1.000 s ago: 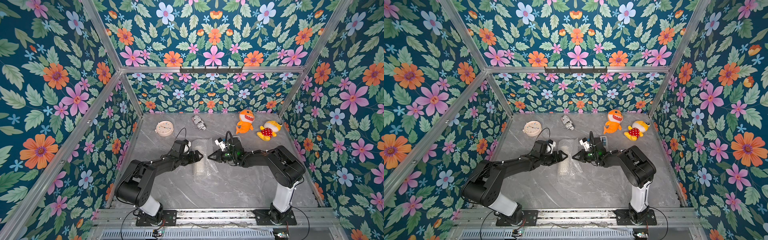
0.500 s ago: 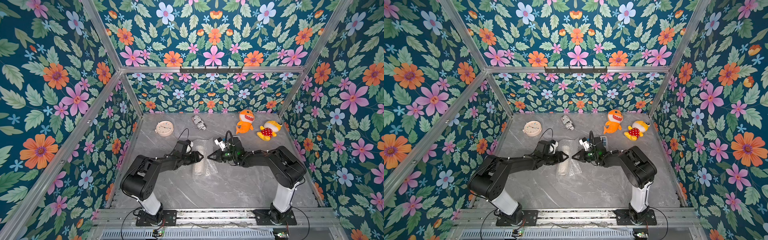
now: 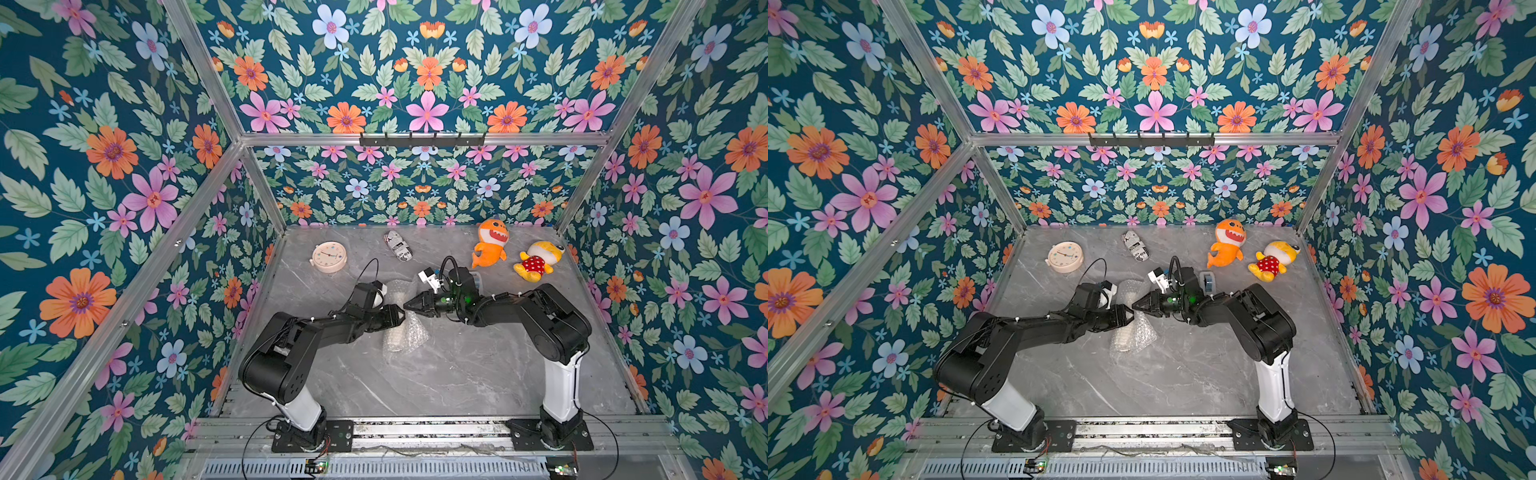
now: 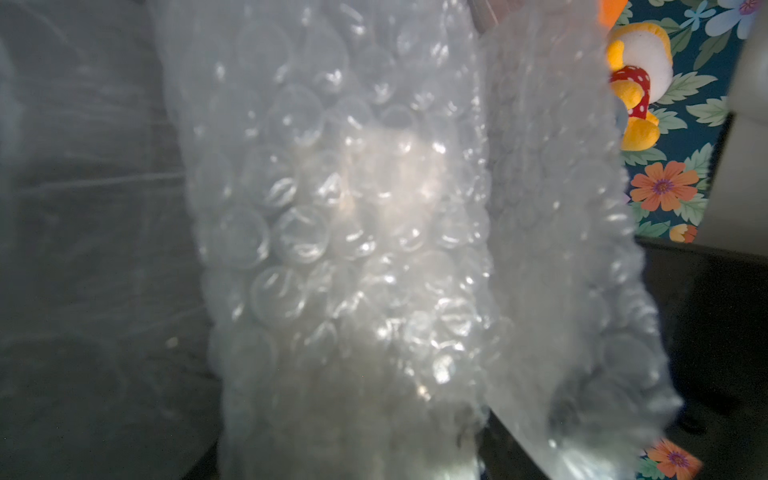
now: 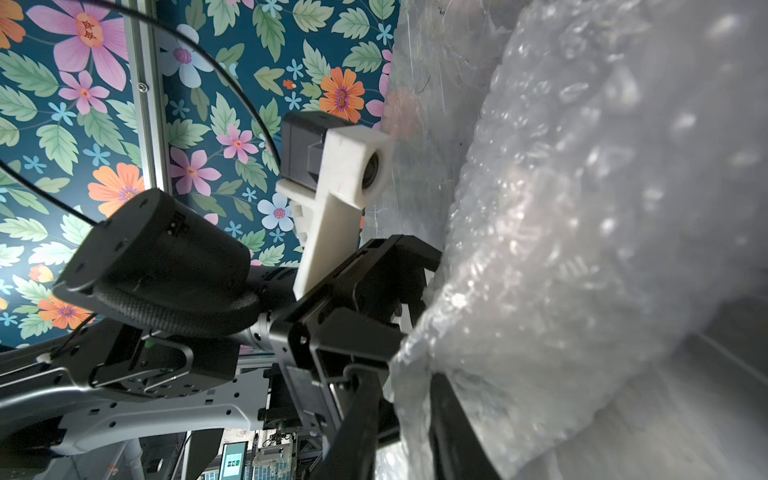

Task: Wrap vases in bubble wrap
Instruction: Wrap the vase in bubble wrap.

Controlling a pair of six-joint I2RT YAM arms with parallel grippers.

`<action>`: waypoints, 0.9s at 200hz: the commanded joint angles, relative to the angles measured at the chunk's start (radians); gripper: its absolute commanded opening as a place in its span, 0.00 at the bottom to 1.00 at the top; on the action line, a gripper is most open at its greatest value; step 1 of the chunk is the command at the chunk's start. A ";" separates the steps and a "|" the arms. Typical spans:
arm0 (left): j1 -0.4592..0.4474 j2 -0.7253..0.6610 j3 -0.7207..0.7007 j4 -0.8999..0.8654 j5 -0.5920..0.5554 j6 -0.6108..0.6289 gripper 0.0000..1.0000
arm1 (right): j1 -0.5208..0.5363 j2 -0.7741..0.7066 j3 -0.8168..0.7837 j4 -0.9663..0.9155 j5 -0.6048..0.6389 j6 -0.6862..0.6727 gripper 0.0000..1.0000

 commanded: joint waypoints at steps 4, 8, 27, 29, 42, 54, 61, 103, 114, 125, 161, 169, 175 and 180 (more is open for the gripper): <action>-0.003 0.005 -0.008 -0.063 0.001 0.015 0.61 | 0.003 0.025 0.029 0.036 -0.019 0.009 0.28; -0.004 0.005 -0.008 -0.063 0.002 0.014 0.61 | 0.004 0.031 0.034 0.039 -0.020 0.011 0.28; -0.006 0.007 -0.005 -0.063 0.005 0.015 0.61 | 0.006 0.047 0.046 0.071 -0.025 0.035 0.30; -0.006 0.007 -0.005 -0.063 0.005 0.016 0.61 | 0.008 0.047 0.047 0.070 -0.025 0.036 0.30; -0.006 0.007 -0.004 -0.063 0.009 0.017 0.61 | 0.014 0.046 0.062 0.052 -0.021 0.030 0.32; -0.007 0.005 -0.002 -0.063 0.013 0.015 0.61 | 0.024 0.047 0.085 0.017 -0.018 0.012 0.35; -0.007 0.004 0.000 -0.063 0.017 0.015 0.62 | 0.028 0.050 0.096 -0.003 -0.015 0.001 0.37; -0.006 -0.030 0.004 -0.082 0.025 0.018 0.71 | 0.031 0.067 0.084 0.001 0.007 0.013 0.47; -0.006 -0.037 0.002 -0.084 0.026 0.018 0.77 | 0.031 0.071 0.077 0.002 0.013 0.017 0.47; -0.006 -0.042 -0.002 -0.083 0.030 0.017 0.83 | 0.031 0.078 0.071 0.005 0.017 0.025 0.48; -0.006 -0.067 -0.024 -0.039 0.071 -0.013 1.00 | 0.033 0.094 0.051 0.050 0.025 0.062 0.50; -0.007 -0.071 -0.024 -0.035 0.080 -0.016 1.00 | 0.033 0.096 0.050 0.057 0.025 0.067 0.50; -0.007 -0.073 -0.022 -0.034 0.085 -0.020 1.00 | 0.034 0.098 0.051 0.057 0.025 0.068 0.50; -0.006 -0.076 -0.021 -0.034 0.088 -0.020 1.00 | 0.034 0.098 0.051 0.057 0.026 0.068 0.50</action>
